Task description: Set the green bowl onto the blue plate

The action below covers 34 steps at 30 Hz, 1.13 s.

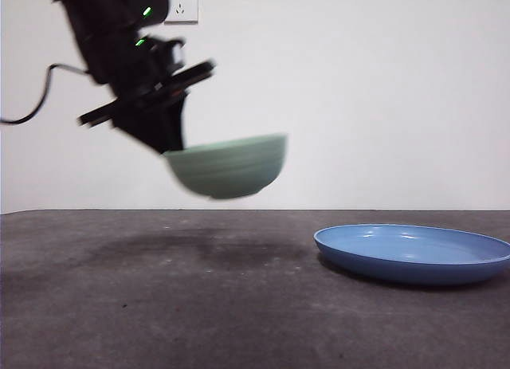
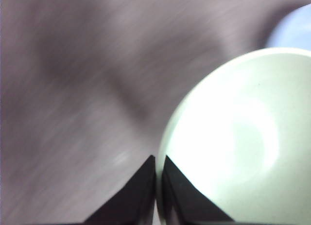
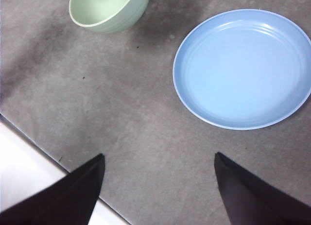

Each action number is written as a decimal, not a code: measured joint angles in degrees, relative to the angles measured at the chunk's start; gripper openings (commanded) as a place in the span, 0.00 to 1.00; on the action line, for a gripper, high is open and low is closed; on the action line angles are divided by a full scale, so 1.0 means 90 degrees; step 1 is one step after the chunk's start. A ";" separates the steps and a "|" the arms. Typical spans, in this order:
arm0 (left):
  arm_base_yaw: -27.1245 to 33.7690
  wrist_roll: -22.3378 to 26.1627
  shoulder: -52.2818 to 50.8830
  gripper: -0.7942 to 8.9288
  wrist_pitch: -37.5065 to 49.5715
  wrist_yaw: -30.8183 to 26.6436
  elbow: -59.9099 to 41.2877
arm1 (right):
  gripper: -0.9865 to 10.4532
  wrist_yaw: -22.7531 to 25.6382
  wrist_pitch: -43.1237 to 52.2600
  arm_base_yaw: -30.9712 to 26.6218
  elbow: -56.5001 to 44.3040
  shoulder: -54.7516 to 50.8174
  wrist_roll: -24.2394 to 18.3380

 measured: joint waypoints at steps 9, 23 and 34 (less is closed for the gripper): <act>-0.0937 -0.0199 0.0049 0.09 0.0457 0.0007 0.0486 | 0.40 0.0000 0.0005 0.0000 0.0000 0.0000 0.0002; -0.1581 -0.0413 0.2314 0.09 0.0078 0.0002 0.2633 | 0.40 0.0000 0.0002 0.0000 0.0000 -0.0017 0.0090; -0.1851 -0.0413 0.3555 0.09 -0.0221 -0.0189 0.3772 | 0.40 0.0000 0.0002 0.0000 0.0002 -0.0185 0.0204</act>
